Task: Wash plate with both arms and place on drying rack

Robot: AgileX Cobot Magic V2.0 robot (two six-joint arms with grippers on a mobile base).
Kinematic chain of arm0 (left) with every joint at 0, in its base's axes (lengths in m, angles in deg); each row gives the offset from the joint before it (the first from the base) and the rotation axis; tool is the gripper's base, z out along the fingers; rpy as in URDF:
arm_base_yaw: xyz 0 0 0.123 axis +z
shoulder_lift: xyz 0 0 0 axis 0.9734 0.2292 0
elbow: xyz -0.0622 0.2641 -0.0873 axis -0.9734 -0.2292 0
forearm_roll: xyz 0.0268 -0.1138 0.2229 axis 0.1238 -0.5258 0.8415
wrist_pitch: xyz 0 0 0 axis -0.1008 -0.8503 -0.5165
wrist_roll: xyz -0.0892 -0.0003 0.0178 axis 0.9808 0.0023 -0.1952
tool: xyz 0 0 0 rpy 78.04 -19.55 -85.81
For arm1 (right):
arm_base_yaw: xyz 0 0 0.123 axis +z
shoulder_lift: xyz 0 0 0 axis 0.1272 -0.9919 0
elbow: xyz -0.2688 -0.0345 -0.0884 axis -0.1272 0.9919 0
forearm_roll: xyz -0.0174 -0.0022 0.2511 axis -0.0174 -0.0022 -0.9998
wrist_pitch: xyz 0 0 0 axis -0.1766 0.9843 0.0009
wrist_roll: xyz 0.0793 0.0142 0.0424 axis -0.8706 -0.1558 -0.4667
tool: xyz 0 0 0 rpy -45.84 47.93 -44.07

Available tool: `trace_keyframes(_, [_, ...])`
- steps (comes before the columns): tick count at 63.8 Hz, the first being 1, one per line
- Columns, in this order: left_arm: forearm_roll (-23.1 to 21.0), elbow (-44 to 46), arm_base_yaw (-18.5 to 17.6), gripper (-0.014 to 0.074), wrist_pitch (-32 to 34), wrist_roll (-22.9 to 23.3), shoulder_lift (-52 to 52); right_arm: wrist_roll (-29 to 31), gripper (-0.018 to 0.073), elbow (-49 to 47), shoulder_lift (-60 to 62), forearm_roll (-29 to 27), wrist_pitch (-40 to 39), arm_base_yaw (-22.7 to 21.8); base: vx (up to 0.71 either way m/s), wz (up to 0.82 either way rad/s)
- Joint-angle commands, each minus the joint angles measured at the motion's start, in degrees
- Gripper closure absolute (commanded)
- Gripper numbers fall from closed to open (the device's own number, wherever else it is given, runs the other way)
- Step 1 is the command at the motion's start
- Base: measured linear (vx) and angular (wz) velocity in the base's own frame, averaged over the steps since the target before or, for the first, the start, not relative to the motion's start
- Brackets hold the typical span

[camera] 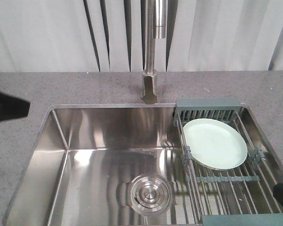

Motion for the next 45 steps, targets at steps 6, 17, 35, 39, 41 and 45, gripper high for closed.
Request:
trace_keyframes(6, [-2.01, -19.36, 0.02, 0.0603, 14.18, -0.42, -18.85, 0.18, 0.0568, -1.50, -0.41, -0.65, -4.38, -0.16, 0.00, 0.00])
trace_keyframes(17, [-2.07, -35.08, 0.02, 0.0603, 24.76, 1.32, -36.69, 0.18, 0.0568, -1.50, -0.41, -0.65, -4.38, -0.16, 0.00, 0.00])
trace_keyframes(35, [-1.97, -42.86, 0.02, 0.0603, 31.43, 1.04, -44.21, 0.18, 0.0568, -1.50, -0.41, -0.89, -3.29, -0.16, 0.00, 0.00])
trace_keyframes(39, [-2.04, -42.86, 0.02, 0.0603, 33.19, 1.05, -44.27, 0.18, 0.0568, -1.50, -0.41, -0.89, -3.29, -0.16, 0.00, 0.00])
trace_keyframes(41, [-2.04, -42.86, 0.02, 0.0603, 33.45, 1.05, -44.27, 0.18, 0.0568, -1.50, -0.41, -0.89, -3.29, -0.16, 0.00, 0.00])
trace_keyframes(45, [-2.04, -42.86, 0.02, 0.0603, 33.06, 1.05, -44.27, 0.18, 0.0568, -1.50, -0.41, -0.89, -3.29, -0.16, 0.00, 0.00])
